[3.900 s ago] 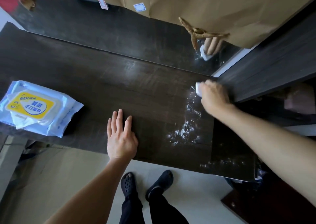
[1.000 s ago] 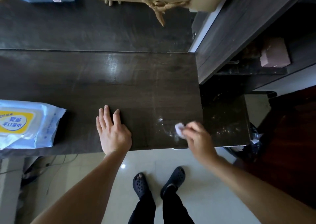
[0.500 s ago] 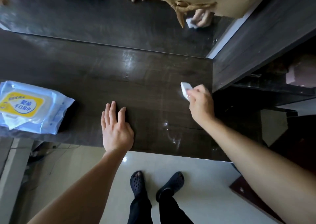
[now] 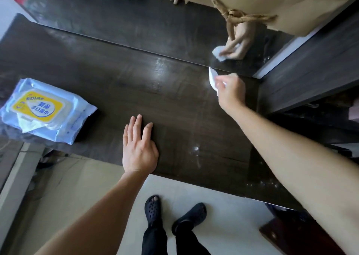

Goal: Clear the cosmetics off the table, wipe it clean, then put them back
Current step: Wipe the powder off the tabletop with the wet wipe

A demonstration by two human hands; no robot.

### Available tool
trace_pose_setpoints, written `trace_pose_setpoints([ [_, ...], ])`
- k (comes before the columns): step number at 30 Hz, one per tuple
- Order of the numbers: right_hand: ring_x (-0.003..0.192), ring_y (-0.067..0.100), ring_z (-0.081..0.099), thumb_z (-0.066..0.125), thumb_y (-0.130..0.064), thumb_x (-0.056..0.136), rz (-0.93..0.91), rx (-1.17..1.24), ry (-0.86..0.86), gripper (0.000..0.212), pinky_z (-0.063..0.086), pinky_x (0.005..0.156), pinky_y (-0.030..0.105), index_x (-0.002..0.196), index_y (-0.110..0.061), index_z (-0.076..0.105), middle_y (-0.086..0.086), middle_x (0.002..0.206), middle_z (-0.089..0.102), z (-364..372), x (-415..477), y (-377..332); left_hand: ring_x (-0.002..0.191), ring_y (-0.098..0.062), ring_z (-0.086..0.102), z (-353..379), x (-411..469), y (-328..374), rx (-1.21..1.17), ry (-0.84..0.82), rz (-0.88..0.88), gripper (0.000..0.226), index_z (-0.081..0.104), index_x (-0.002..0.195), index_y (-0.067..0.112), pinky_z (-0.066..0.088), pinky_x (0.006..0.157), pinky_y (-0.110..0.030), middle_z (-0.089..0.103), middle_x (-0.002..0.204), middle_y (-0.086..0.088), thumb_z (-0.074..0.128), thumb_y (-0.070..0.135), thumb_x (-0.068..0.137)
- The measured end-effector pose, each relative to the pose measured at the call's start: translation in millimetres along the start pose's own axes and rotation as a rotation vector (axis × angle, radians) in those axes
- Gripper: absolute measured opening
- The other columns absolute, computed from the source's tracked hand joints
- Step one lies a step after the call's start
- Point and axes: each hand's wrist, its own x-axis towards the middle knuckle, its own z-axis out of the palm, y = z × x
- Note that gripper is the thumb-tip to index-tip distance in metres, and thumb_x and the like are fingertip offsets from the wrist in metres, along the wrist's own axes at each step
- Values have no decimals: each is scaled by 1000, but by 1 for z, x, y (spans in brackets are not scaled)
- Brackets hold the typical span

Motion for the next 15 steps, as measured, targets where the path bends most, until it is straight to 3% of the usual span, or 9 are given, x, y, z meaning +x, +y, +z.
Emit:
trace_pose_setpoints([
  [3,95,34,53,49,-3,83,42,-112,37,18,39,75,33,84,0,67,18,101,57,18,9,-9,138,-40,30,1,1,-1,18,-5,3,48,57,123,4,22,115,-50,42,143,-24,38,12,80],
  [5,92,33,52,50,2,81,-51,-116,12,14,42,75,35,82,0,65,17,98,56,24,-23,-14,138,-40,30,1,1,-1,21,-3,7,48,57,123,4,22,115,-51,42,142,-24,40,11,79],
  [8,79,25,48,52,-3,85,-328,-78,-121,13,44,69,35,78,-7,63,10,85,54,18,-116,-6,138,-39,30,-1,1,0,21,-10,-1,48,58,122,3,23,114,-51,43,142,-24,40,11,78],
  [10,76,17,46,51,-10,92,-452,43,-254,17,43,67,26,89,-14,67,3,82,52,4,-187,1,138,-39,30,-2,1,0,20,-14,-7,49,58,121,3,23,114,-50,43,141,-24,37,12,78],
  [12,79,10,46,56,-17,94,-410,113,-430,13,42,70,22,98,-26,65,-9,84,48,-8,-238,7,138,-40,30,-1,1,0,13,-25,-9,51,58,122,3,22,115,-51,42,142,-25,34,13,78],
  [15,76,3,46,59,-20,91,-413,150,-521,9,40,70,22,85,-20,66,-14,82,45,-14,-238,11,137,-41,30,-1,1,0,8,-25,-12,51,58,121,3,22,115,-50,43,142,-24,34,14,78],
])
